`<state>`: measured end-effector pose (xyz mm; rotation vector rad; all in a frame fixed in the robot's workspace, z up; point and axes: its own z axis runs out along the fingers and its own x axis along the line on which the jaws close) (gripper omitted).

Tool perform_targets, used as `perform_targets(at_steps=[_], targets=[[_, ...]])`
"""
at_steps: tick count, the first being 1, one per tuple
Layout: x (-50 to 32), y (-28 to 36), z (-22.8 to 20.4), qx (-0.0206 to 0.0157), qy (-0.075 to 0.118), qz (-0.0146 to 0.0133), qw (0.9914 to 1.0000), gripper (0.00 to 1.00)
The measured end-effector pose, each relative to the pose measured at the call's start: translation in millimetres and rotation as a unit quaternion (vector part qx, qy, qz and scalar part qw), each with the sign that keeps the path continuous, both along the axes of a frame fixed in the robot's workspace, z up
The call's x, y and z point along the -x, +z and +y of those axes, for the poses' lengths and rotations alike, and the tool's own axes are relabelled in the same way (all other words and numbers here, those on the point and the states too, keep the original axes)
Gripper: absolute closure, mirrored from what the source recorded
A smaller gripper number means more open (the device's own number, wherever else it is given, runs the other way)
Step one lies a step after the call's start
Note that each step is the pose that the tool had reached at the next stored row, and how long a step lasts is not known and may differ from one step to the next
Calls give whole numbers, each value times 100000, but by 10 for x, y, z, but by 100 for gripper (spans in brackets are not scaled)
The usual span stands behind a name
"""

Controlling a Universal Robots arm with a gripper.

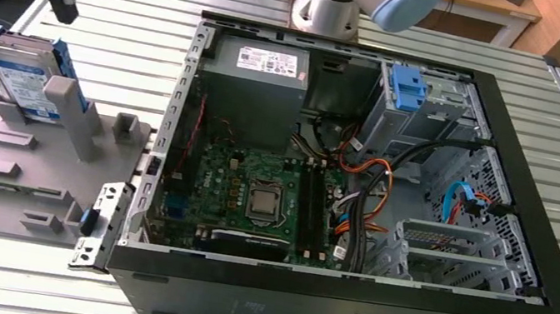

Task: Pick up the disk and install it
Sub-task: 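Reach for the disk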

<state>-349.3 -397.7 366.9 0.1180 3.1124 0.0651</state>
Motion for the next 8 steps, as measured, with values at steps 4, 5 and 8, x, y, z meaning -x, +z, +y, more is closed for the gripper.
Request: perform_targets(at_steps=[4, 5, 8], targets=[[114, -42, 0, 37, 1, 4, 100000, 89], [143, -51, 0, 48, 1, 3, 100000, 89], [230, -76, 0, 100, -5, 11, 100000, 89]])
